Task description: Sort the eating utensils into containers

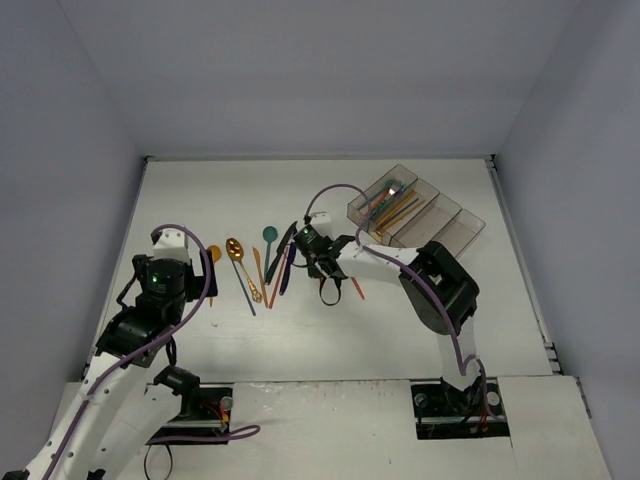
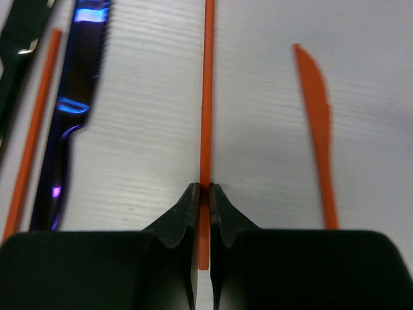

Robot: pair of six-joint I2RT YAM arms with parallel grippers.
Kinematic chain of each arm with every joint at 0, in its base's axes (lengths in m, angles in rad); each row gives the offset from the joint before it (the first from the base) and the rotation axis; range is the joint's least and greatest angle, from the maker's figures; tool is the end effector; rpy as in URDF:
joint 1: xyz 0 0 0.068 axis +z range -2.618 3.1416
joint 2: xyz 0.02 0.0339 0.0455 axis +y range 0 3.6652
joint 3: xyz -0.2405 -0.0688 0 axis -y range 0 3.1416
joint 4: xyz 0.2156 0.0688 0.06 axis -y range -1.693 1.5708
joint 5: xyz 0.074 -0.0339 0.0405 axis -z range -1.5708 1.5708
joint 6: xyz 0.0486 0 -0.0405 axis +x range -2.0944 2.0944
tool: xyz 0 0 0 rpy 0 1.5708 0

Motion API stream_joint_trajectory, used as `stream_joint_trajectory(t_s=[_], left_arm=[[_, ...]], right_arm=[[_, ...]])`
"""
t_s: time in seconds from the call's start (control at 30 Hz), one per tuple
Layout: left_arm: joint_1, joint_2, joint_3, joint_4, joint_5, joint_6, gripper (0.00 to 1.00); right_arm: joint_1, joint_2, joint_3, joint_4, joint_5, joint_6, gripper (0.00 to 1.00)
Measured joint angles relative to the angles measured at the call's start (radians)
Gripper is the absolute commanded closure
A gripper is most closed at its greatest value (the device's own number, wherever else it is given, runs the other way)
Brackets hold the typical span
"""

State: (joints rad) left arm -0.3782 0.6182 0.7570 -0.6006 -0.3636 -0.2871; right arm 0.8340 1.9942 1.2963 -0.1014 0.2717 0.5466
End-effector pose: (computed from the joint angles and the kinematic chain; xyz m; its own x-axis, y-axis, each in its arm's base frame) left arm 0.1329 -0.0342 0.2889 -0.4111 -0.1215 -0.9035 -0.0700 0.9924 -0.1015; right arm 0.2830 0.2925 0.1536 -0.7170 -0.0451 -0.6956 -0.2517 0.9473 0.1980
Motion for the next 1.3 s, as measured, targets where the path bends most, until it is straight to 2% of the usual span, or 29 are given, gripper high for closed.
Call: stream_joint_trajectory(t_s=[0.17,0.43,0.63,0.83,0.87,0.93,1.0,1.1,1.17,1.3], left_arm=[[0.0,0.0,0.0,0.0,0.0,0.0,0.03],[0.0,0.002,0.0,0.0,0.0,0.0,0.03],[0.0,0.002,0.0,0.0,0.0,0.0,0.03],[0.0,0.002,0.0,0.0,0.0,0.0,0.02],[0.0,0.002,0.0,0.0,0.0,0.0,0.02],[0.0,0.002,0.0,0.0,0.0,0.0,0.02],[0.0,0.002,0.0,0.0,0.0,0.0,0.03],[0.0,0.002,0.0,0.0,0.0,0.0,0.03],[0.0,0.002,0.0,0.0,0.0,0.0,0.03],[0.0,0.002,0.0,0.0,0.005,0.0,0.03]], right_arm=[[-0.1,-0.109,-0.009,-0.053,-0.007,-0.025,1.0],[-0.31,-0.337,0.031,-0.046,0.011,0.005,1.0],[-0.514,-0.304,0.032,-0.048,0.025,0.107,1.0],[-0.592,-0.18,0.048,-0.06,0.012,0.191,0.99],[-0.595,-0.158,0.057,-0.06,0.005,0.197,0.98],[-0.599,-0.115,0.071,-0.06,-0.01,0.21,0.88],[-0.599,-0.085,0.078,-0.062,-0.024,0.218,0.7],[-0.597,-0.072,0.088,-0.066,-0.036,0.219,0.54],[-0.59,-0.072,0.104,-0.069,-0.04,0.197,0.48],[-0.558,-0.093,0.125,-0.066,-0.041,0.139,0.47]])
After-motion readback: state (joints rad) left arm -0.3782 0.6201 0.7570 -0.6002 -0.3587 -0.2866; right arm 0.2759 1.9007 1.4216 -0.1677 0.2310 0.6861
